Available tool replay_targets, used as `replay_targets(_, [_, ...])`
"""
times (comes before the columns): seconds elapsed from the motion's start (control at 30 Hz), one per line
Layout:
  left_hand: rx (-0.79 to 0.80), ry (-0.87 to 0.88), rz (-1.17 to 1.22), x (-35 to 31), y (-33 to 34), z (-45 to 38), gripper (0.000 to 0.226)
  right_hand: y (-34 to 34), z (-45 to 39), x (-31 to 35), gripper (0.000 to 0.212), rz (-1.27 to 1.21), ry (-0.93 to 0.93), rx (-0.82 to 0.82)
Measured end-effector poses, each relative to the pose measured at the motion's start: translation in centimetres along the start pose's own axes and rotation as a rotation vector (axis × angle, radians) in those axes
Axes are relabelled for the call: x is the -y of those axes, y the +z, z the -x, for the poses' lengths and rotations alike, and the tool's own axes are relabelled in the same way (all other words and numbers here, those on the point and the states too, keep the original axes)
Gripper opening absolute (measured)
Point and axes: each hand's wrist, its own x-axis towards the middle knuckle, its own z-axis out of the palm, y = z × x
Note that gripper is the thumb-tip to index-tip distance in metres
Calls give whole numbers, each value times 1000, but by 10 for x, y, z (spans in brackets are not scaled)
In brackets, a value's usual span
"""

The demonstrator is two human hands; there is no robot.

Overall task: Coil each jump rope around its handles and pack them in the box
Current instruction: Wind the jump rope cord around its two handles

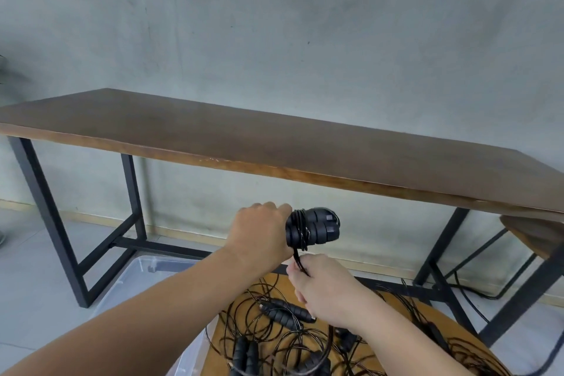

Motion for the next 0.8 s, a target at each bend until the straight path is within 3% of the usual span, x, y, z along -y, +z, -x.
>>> replay_targets(0.2, [86,38,-228,-6,16,-2,33,-16,12,15,29,413,-84,-49])
replay_targets(0.4, [92,209,-221,-16,16,3,28,-54,6,37,17,560,-168,-76])
replay_targets(0.53, [167,289,28,-18,6,15,17,-85,-5,35,16,365,-166,75])
replay_targets(0.8, [390,275,617,-9,-25,23,31,-93,-30,-6,28,-303,-128,172])
